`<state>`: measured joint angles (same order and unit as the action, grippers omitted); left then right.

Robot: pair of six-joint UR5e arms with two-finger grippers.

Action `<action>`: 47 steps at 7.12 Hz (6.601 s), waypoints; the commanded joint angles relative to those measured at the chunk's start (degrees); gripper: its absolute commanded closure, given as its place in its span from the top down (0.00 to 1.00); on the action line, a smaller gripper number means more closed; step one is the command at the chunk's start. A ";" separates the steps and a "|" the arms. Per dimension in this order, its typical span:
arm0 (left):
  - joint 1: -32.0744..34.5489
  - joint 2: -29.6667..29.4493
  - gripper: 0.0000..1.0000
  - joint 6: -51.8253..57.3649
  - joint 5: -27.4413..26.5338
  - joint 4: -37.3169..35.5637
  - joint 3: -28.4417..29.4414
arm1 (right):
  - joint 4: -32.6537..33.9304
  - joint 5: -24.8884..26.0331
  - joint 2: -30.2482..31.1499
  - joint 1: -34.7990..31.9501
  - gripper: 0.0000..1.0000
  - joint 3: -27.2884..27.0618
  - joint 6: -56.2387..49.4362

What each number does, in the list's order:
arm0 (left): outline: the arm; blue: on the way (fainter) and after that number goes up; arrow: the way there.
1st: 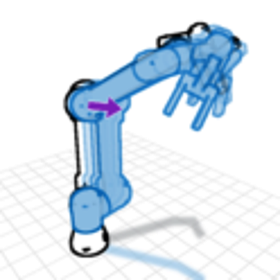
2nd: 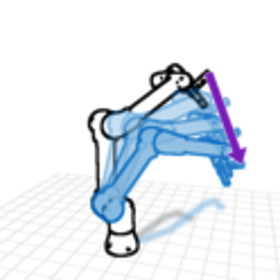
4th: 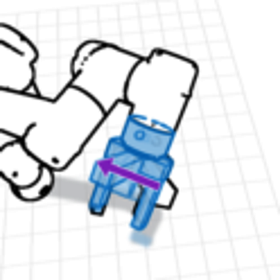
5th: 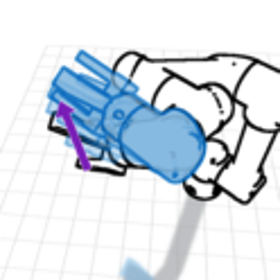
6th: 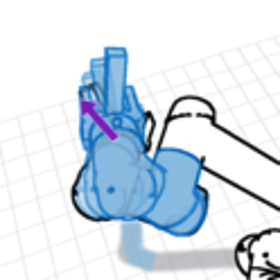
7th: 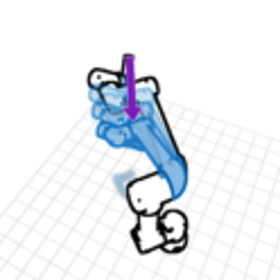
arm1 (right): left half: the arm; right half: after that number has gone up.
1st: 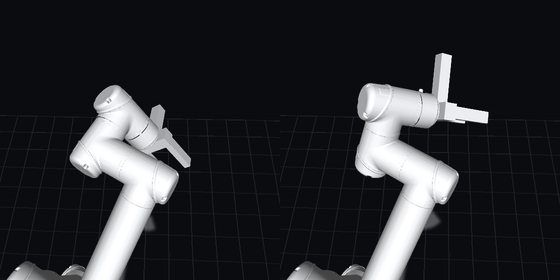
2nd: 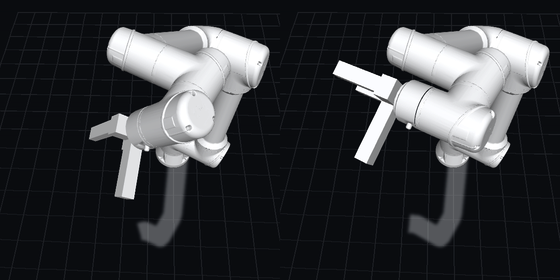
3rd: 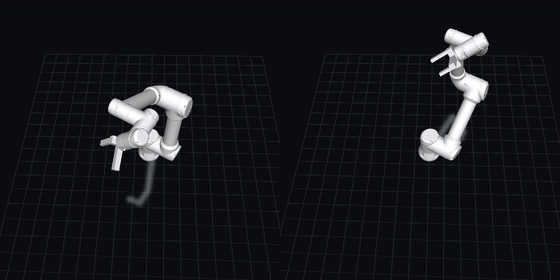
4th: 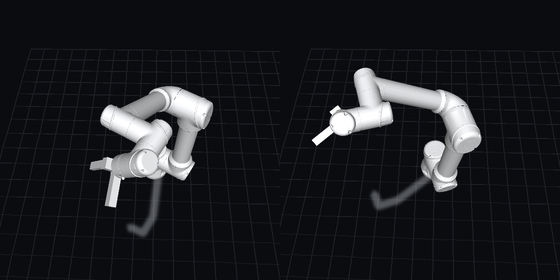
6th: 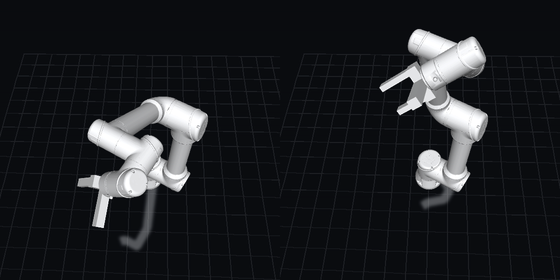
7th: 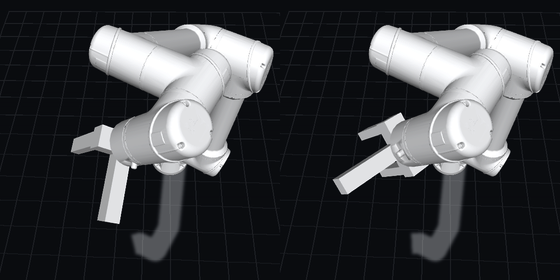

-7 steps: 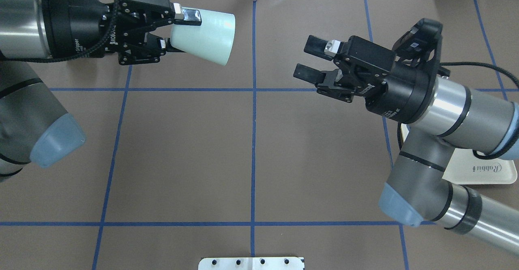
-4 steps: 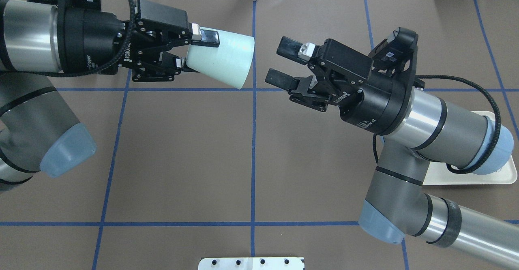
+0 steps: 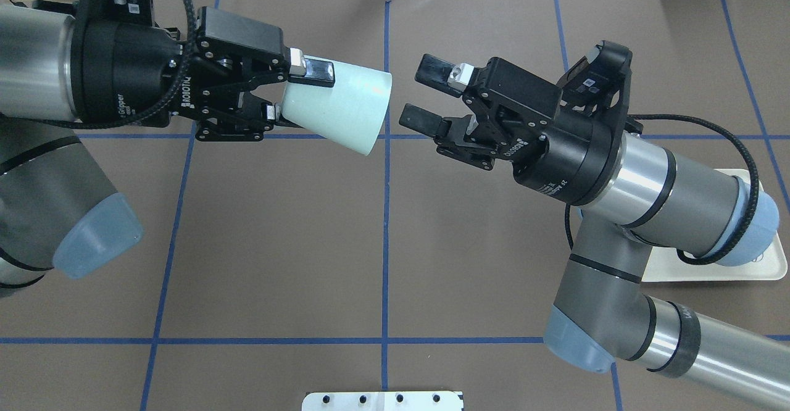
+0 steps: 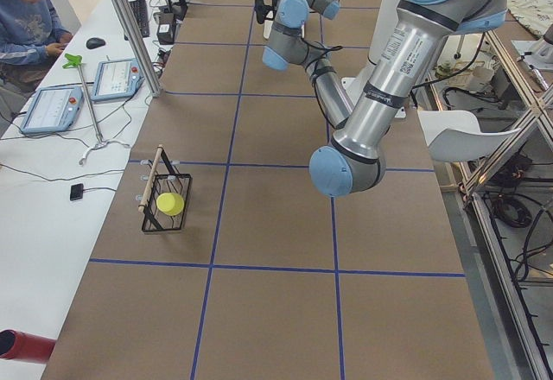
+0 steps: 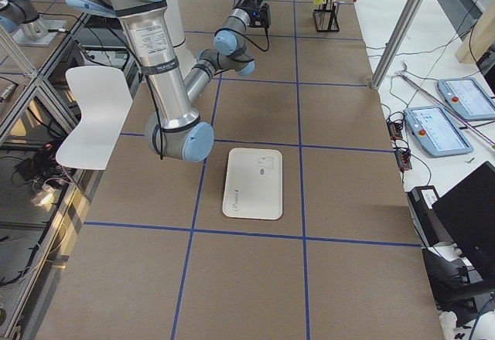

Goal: Left arm grabs green cup and hands to right arm on tray

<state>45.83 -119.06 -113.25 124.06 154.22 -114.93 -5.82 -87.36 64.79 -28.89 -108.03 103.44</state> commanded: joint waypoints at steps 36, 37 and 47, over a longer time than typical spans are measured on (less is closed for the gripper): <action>10.56 9.33 1.00 73.34 -10.23 -54.43 8.68 | 104.54 -34.19 4.99 -36.15 0.00 -11.84 -51.85; 14.59 15.90 1.00 87.19 -9.90 -54.72 6.85 | 106.87 -34.19 8.39 -36.24 0.00 -12.81 -59.42; 43.51 38.19 1.00 112.81 13.78 -55.86 19.49 | 76.87 -26.28 31.36 -27.81 0.00 -8.18 -56.60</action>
<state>84.35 -83.04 -1.93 130.85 98.70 -95.23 75.35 -114.87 95.99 -58.35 -118.83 44.73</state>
